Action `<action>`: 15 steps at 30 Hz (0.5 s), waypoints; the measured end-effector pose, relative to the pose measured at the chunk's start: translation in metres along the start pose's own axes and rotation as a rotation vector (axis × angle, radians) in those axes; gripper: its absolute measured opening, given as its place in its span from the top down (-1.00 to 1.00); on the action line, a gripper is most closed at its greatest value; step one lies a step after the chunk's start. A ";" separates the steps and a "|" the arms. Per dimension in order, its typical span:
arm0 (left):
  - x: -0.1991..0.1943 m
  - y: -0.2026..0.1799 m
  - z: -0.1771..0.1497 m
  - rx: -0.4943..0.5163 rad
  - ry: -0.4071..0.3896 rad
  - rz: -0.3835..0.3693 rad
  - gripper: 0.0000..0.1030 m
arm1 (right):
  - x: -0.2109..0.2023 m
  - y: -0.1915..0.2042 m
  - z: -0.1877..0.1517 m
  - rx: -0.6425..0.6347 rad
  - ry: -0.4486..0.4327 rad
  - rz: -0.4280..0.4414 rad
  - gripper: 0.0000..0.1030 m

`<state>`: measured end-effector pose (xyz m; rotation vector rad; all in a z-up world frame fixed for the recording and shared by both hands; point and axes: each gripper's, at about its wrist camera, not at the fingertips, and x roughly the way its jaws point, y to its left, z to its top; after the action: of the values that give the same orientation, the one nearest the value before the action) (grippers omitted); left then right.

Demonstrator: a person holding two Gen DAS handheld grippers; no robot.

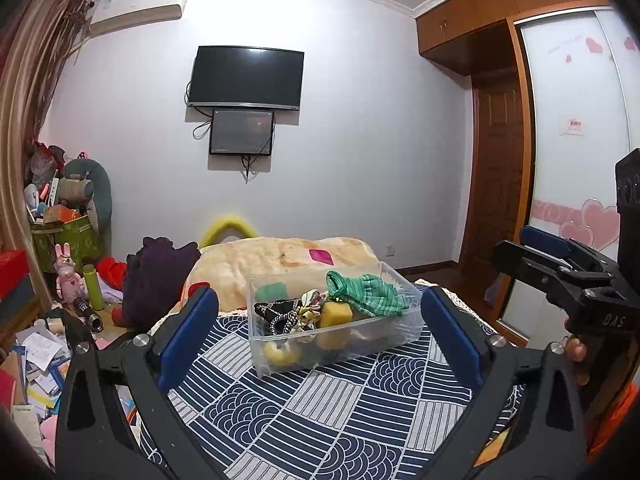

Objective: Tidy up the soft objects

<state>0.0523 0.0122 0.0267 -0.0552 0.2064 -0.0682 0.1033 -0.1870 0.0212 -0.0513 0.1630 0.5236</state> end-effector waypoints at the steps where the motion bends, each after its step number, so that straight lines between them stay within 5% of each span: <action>1: 0.000 -0.001 0.000 0.002 -0.002 0.000 -0.99 | 0.000 0.000 0.000 0.001 -0.001 -0.001 -1.00; 15: -0.003 -0.004 0.001 0.005 -0.012 0.004 -0.99 | 0.000 0.001 0.000 0.007 0.005 0.005 -1.00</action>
<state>0.0493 0.0087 0.0285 -0.0498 0.1945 -0.0647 0.1028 -0.1863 0.0207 -0.0459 0.1702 0.5275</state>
